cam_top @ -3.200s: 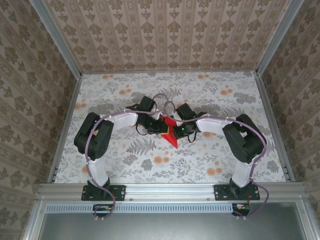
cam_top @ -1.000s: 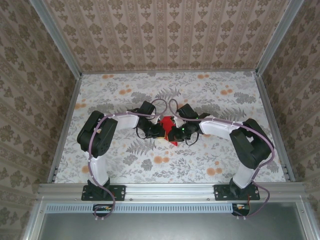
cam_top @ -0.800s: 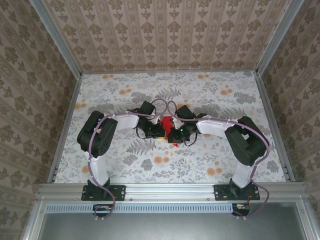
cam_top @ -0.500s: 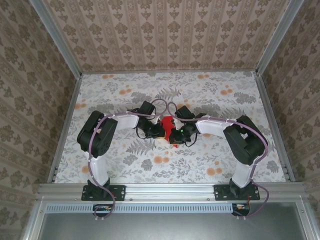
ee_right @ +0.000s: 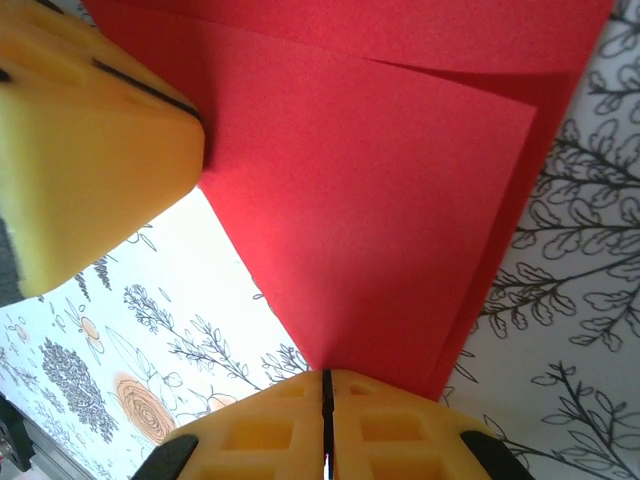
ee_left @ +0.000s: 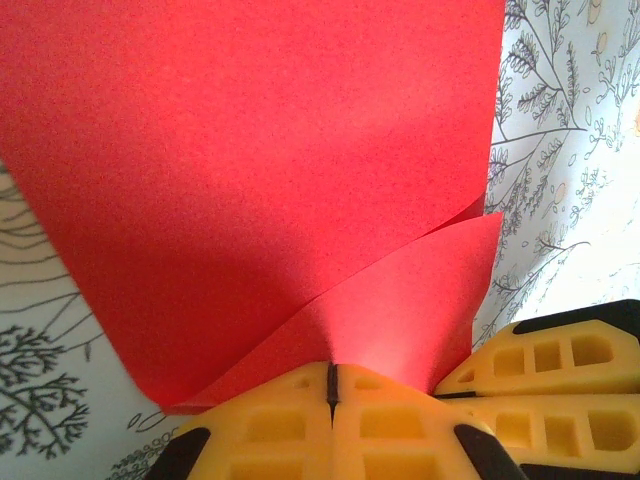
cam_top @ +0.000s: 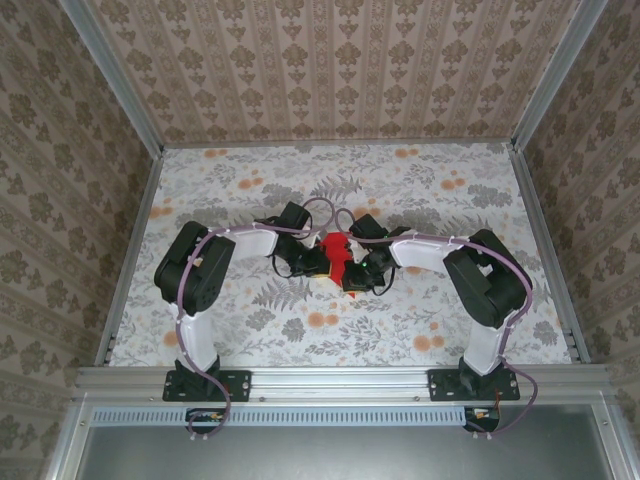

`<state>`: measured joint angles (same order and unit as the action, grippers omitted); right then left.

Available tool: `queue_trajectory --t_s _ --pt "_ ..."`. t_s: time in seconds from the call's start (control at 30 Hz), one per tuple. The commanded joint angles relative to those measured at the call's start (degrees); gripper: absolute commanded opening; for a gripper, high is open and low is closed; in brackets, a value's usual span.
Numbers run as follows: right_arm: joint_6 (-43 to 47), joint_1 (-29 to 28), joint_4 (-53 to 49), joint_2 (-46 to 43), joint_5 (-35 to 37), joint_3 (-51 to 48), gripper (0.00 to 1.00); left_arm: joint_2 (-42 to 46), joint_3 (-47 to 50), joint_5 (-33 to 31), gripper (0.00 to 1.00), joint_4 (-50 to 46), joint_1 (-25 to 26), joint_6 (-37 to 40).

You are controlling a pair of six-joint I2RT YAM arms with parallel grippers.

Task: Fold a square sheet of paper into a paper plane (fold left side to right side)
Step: Third fold the triangle at the center of the table.

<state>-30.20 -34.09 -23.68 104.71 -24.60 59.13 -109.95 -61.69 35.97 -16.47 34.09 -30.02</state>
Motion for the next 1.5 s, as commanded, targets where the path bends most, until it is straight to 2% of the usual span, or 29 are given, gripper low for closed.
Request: queue_trajectory --t_s 0.0,0.5,0.77,0.97,1.2,1.47 --pt "0.75 -0.19 -6.53 0.17 2.63 -0.01 0.09 -2.81 0.61 -6.21 0.0 -5.96 -0.25 0.74" --pt "2.84 -0.15 -13.26 -4.42 2.42 -4.97 0.08 -2.83 -0.1 -6.52 0.0 -6.38 -0.42 0.93" --pt "0.83 1.21 -3.0 -11.52 -4.37 -4.16 0.04 -2.7 -0.19 -5.89 0.0 -5.38 -0.01 0.06" --pt "-3.55 1.05 5.12 -7.26 -7.03 -1.86 0.02 -2.93 -0.84 -5.76 0.0 -5.12 0.54 -0.21" --pt "-2.88 1.18 2.16 -1.04 -1.97 0.89 0.02 -2.71 -0.79 -5.39 0.0 -4.93 0.63 -0.25" --pt "-2.01 1.22 -1.46 1.92 1.96 -0.92 0.0 1.1 -1.83 -4.7 0.01 -5.3 0.98 -0.41"
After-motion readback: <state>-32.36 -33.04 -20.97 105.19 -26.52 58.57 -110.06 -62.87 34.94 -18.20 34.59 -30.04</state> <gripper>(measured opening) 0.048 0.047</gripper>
